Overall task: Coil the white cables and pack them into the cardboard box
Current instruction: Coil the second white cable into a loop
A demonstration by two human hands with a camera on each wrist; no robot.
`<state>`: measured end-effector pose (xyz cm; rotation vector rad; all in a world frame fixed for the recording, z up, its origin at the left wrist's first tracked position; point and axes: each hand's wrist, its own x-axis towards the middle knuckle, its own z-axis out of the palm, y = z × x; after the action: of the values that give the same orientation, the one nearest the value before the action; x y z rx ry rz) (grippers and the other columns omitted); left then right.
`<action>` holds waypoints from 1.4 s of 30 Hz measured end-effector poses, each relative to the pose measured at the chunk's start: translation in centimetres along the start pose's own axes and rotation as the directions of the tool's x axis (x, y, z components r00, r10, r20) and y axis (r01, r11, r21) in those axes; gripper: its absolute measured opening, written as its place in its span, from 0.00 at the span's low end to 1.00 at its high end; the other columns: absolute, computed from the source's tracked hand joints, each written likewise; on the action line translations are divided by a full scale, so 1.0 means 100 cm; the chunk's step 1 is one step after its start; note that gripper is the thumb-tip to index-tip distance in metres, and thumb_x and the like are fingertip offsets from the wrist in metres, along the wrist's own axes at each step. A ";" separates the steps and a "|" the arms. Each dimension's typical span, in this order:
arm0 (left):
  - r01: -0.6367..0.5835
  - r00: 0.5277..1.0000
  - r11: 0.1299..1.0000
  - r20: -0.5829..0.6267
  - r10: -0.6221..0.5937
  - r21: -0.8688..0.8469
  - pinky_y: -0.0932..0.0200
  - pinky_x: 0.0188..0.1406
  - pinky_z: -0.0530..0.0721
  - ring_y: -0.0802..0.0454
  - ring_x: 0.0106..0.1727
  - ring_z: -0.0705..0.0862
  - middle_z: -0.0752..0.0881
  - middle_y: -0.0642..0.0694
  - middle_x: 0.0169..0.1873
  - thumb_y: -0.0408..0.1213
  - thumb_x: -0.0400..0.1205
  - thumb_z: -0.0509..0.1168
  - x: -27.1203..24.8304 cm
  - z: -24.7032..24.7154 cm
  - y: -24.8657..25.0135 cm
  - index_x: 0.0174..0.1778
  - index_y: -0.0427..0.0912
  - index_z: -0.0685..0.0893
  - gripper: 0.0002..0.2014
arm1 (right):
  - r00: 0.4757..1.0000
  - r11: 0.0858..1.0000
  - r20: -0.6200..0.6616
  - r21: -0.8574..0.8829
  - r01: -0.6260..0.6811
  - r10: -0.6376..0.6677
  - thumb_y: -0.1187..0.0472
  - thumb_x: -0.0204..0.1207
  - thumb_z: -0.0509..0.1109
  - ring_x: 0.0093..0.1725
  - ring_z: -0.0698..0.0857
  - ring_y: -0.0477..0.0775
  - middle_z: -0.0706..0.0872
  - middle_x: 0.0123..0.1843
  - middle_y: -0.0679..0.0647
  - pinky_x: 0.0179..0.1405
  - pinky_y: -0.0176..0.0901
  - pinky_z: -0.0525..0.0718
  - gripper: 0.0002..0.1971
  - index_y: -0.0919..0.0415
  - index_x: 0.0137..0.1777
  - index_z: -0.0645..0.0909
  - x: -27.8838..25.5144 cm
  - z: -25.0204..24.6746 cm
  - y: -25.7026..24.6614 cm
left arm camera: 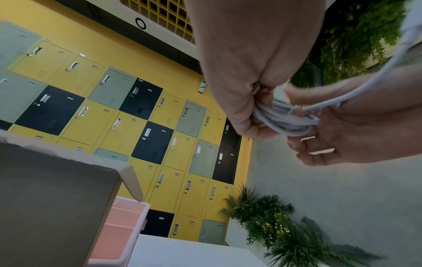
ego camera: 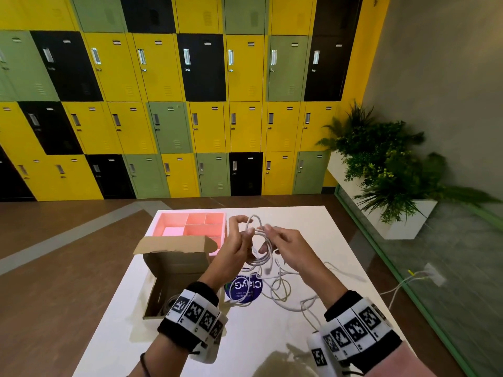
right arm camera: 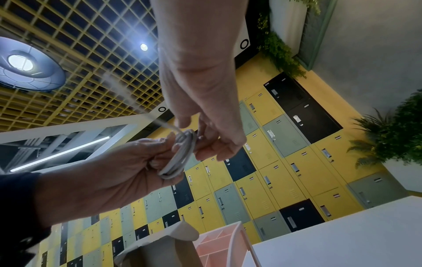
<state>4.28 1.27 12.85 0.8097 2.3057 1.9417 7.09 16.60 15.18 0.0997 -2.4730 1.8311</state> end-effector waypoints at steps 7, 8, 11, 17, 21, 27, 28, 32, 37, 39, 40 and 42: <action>-0.072 0.996 0.996 -0.048 0.075 0.050 0.67 0.30 0.80 0.62 0.30 0.82 0.77 0.50 0.31 0.39 0.88 0.50 0.001 -0.004 0.007 0.67 0.52 0.61 0.12 | 0.989 1.000 0.150 -0.006 0.013 -0.012 0.66 0.75 0.73 0.38 0.84 0.37 0.85 0.45 0.55 0.40 0.24 0.82 0.15 0.68 0.61 0.82 -0.004 0.004 -0.007; -0.078 0.995 0.993 -0.058 0.083 0.087 0.66 0.28 0.78 0.60 0.28 0.78 0.74 0.51 0.29 0.40 0.88 0.49 0.001 -0.006 0.006 0.66 0.53 0.63 0.11 | 0.988 0.999 0.153 -0.046 0.012 -0.005 0.65 0.75 0.74 0.37 0.84 0.38 0.85 0.45 0.53 0.37 0.24 0.82 0.15 0.67 0.61 0.83 -0.004 0.003 -0.008; -0.071 0.993 0.981 -0.075 0.086 0.182 0.51 0.30 0.83 0.48 0.29 0.76 0.71 0.43 0.28 0.45 0.87 0.49 0.002 -0.012 0.000 0.62 0.58 0.68 0.09 | 0.987 0.990 0.160 -0.141 0.003 0.020 0.61 0.74 0.76 0.34 0.83 0.41 0.85 0.44 0.48 0.31 0.29 0.81 0.15 0.65 0.59 0.85 -0.006 0.000 -0.011; -0.055 0.979 0.969 -0.177 0.100 0.242 0.44 0.32 0.85 0.36 0.31 0.83 0.80 0.33 0.32 0.49 0.87 0.49 0.005 -0.018 -0.005 0.59 0.51 0.72 0.12 | 0.992 0.992 -0.025 -0.026 -0.121 0.120 0.62 0.64 0.83 0.30 0.85 0.49 0.83 0.42 0.58 0.28 0.32 0.84 0.24 0.60 0.60 0.81 -0.003 -0.003 -0.017; -0.044 0.979 0.958 -0.180 0.099 0.284 0.44 0.32 0.88 0.40 0.32 0.86 0.83 0.35 0.38 0.47 0.87 0.50 0.004 -0.021 -0.008 0.59 0.49 0.73 0.11 | 0.998 0.997 0.019 0.035 -0.068 0.067 0.66 0.65 0.82 0.27 0.84 0.49 0.84 0.31 0.59 0.33 0.38 0.86 0.15 0.66 0.51 0.86 -0.002 -0.012 -0.025; -0.083 0.982 0.964 -0.141 0.122 0.252 0.57 0.27 0.83 0.53 0.29 0.77 0.81 0.33 0.34 0.47 0.85 0.58 0.002 -0.020 -0.008 0.55 0.48 0.75 0.08 | 1.000 0.985 -0.023 0.173 0.014 -0.010 0.70 0.69 0.78 0.28 0.80 0.49 0.83 0.31 0.59 0.31 0.34 0.81 0.09 0.68 0.49 0.86 0.000 -0.018 -0.032; -0.087 0.980 0.959 -0.150 0.131 0.270 0.58 0.27 0.82 0.55 0.28 0.77 0.82 0.35 0.34 0.45 0.86 0.58 0.002 -0.021 -0.008 0.55 0.47 0.76 0.08 | 1.000 0.982 -0.027 0.187 0.016 -0.011 0.70 0.70 0.77 0.28 0.79 0.49 0.83 0.31 0.59 0.31 0.33 0.81 0.08 0.69 0.49 0.86 0.000 -0.019 -0.032; -0.104 0.959 0.933 -0.215 0.186 0.344 0.64 0.25 0.78 0.56 0.26 0.77 0.82 0.42 0.33 0.37 0.87 0.56 0.004 -0.028 -0.011 0.51 0.38 0.77 0.07 | 1.000 0.977 -0.006 0.212 0.028 -0.028 0.71 0.71 0.76 0.28 0.79 0.48 0.83 0.32 0.60 0.31 0.33 0.81 0.09 0.70 0.50 0.86 -0.001 -0.025 -0.032; -0.076 0.948 0.948 -0.273 0.164 0.308 0.73 0.25 0.73 0.60 0.26 0.76 0.79 0.51 0.30 0.32 0.87 0.55 0.007 -0.029 -0.011 0.47 0.39 0.76 0.07 | 0.998 0.987 0.024 0.151 0.050 -0.054 0.70 0.71 0.76 0.29 0.80 0.47 0.84 0.31 0.55 0.33 0.33 0.82 0.08 0.66 0.50 0.87 -0.003 -0.023 -0.028; -0.052 0.948 0.960 -0.288 0.133 0.275 0.73 0.25 0.74 0.61 0.26 0.78 0.79 0.49 0.30 0.32 0.88 0.54 0.007 -0.028 -0.011 0.47 0.39 0.77 0.07 | 0.998 0.989 0.029 0.144 0.045 -0.049 0.69 0.71 0.76 0.30 0.80 0.48 0.84 0.32 0.54 0.34 0.34 0.82 0.09 0.65 0.51 0.87 -0.002 -0.024 -0.025; -0.042 0.945 0.965 -0.302 0.123 0.261 0.74 0.25 0.74 0.62 0.26 0.78 0.80 0.49 0.31 0.32 0.88 0.54 0.007 -0.028 -0.011 0.47 0.39 0.77 0.08 | 0.998 0.990 0.034 0.133 0.042 -0.047 0.68 0.71 0.77 0.30 0.80 0.48 0.84 0.32 0.54 0.34 0.34 0.82 0.10 0.64 0.52 0.87 -0.002 -0.023 -0.024; -0.035 0.936 0.969 -0.332 0.117 0.244 0.74 0.25 0.75 0.63 0.26 0.80 0.81 0.50 0.33 0.32 0.88 0.54 0.008 -0.028 -0.010 0.47 0.39 0.77 0.08 | 0.998 0.995 0.036 0.087 0.048 -0.051 0.67 0.71 0.77 0.30 0.79 0.44 0.84 0.33 0.53 0.34 0.31 0.80 0.11 0.63 0.53 0.87 -0.003 -0.022 -0.020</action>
<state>2.28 -1.08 12.76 0.6194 2.7883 2.0073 7.55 18.16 17.68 0.2006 -2.3931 1.9332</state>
